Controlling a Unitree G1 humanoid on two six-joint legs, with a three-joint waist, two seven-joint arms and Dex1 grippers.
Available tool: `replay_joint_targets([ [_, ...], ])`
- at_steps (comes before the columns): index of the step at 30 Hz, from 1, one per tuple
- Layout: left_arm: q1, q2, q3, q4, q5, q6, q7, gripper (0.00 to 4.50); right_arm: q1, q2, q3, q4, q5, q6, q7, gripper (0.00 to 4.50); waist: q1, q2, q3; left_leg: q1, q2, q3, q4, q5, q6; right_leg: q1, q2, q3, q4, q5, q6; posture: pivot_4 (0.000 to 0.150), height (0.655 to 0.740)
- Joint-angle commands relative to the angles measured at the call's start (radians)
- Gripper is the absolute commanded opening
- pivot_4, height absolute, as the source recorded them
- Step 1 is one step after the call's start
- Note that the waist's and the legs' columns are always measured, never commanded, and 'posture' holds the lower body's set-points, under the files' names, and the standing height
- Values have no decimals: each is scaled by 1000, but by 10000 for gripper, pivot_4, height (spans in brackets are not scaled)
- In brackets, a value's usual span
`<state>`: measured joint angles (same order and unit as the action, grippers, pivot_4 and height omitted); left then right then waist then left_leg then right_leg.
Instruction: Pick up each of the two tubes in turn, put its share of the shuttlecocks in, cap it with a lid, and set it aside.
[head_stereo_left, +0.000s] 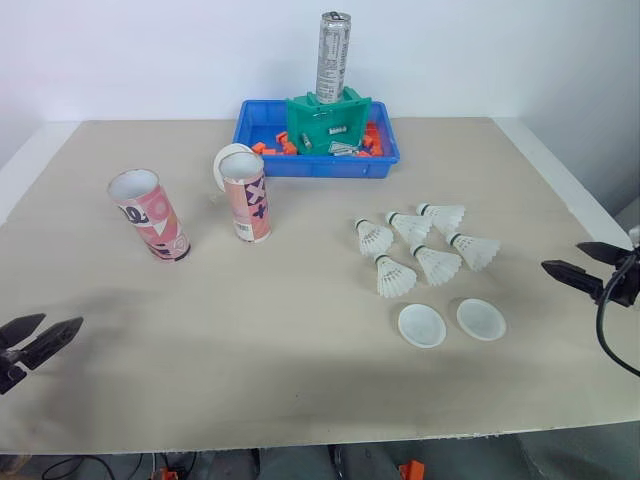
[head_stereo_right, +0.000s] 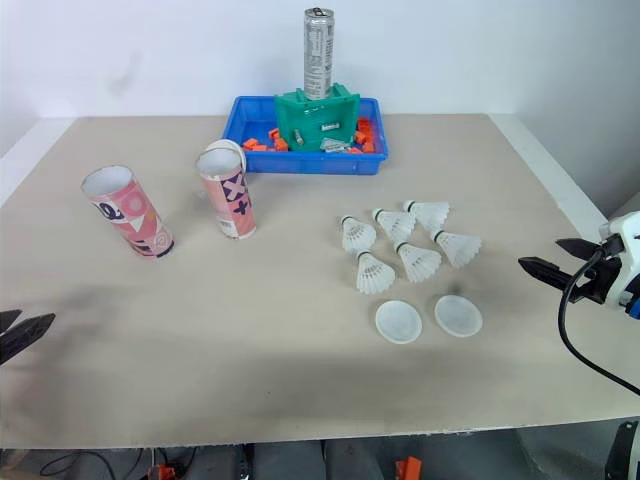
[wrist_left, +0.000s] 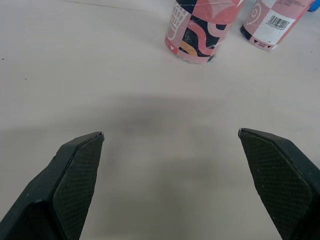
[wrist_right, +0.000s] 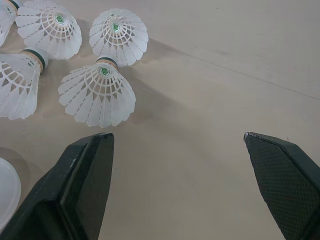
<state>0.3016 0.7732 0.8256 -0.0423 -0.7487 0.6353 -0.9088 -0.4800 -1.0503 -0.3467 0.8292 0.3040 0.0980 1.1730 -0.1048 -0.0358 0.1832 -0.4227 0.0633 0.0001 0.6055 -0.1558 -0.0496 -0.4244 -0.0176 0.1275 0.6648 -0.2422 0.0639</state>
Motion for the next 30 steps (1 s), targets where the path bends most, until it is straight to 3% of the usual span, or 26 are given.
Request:
replay_joint_targets([
  [1,-17,32,21,-26,-28,20,2,45000,-16,-3,-5,14,1,-27,7,44601,0,0,0,0,0,0,0,0,0,0,0,0,0,0,0,1500,7400],
  [22,-46,31,-11,-90,-36,72,9,45000,-12,19,-6,20,-5,-53,22,44601,0,0,0,0,0,0,1,0,0,1,0,0,0,0,0,1500,7400],
  [27,-59,36,-13,-98,-42,82,16,45000,11,41,-17,-102,33,-10,36,44601,0,0,0,0,0,0,1,0,0,1,0,0,0,0,1,1500,7400],
  [30,-141,23,-18,-52,-62,71,34,45000,42,73,-20,-299,93,67,43,44601,1,0,0,0,0,0,1,0,0,1,0,0,1,1,1,1500,7400],
])
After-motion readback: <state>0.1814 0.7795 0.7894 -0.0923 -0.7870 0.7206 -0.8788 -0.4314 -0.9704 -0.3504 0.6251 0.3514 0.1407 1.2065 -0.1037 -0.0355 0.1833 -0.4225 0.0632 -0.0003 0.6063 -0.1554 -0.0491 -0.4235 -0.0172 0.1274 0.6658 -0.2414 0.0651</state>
